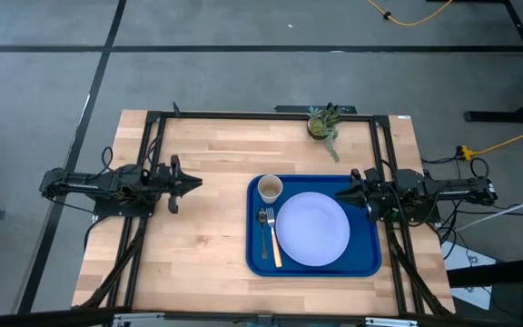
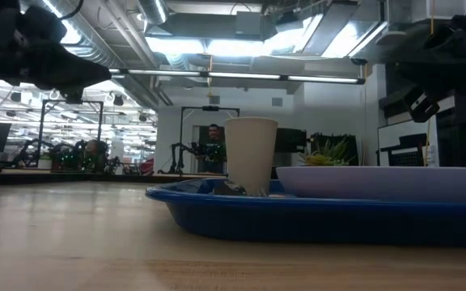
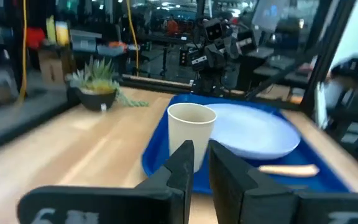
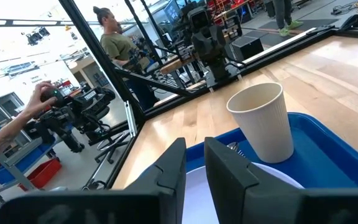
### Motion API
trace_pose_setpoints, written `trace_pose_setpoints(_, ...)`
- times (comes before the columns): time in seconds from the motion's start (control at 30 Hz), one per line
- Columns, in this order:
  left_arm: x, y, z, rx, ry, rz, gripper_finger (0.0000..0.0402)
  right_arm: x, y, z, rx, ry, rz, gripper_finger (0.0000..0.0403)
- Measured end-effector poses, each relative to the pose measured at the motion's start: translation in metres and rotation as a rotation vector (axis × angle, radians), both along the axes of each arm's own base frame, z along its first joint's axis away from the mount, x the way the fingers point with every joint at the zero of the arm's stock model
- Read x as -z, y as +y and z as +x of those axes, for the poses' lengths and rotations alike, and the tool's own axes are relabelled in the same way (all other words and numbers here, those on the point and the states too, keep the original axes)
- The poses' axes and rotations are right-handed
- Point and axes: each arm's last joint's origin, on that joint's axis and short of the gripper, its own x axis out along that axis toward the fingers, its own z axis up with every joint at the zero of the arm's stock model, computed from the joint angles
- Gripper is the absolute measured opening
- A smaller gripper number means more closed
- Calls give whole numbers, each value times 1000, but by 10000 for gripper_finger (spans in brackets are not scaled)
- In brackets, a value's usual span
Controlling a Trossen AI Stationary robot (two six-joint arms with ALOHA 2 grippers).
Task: Pick and place plate/cup/fork/spoon on tray
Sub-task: Return to Home Position
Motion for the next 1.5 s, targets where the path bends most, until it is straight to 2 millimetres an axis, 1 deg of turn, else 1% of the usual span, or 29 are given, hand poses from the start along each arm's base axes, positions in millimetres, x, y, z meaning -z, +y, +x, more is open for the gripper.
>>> trace_pose_setpoints(0.1,0,0,0,2,14,107,39,0,0,0,0,0,1,65)
trace_pose_setpoints(0.2,0,0,0,1,20,148,39,0,0,0,0,0,2,65)
trace_pose_setpoints(1.5,0,0,0,3,18,147,39,0,0,0,1,0,0,65)
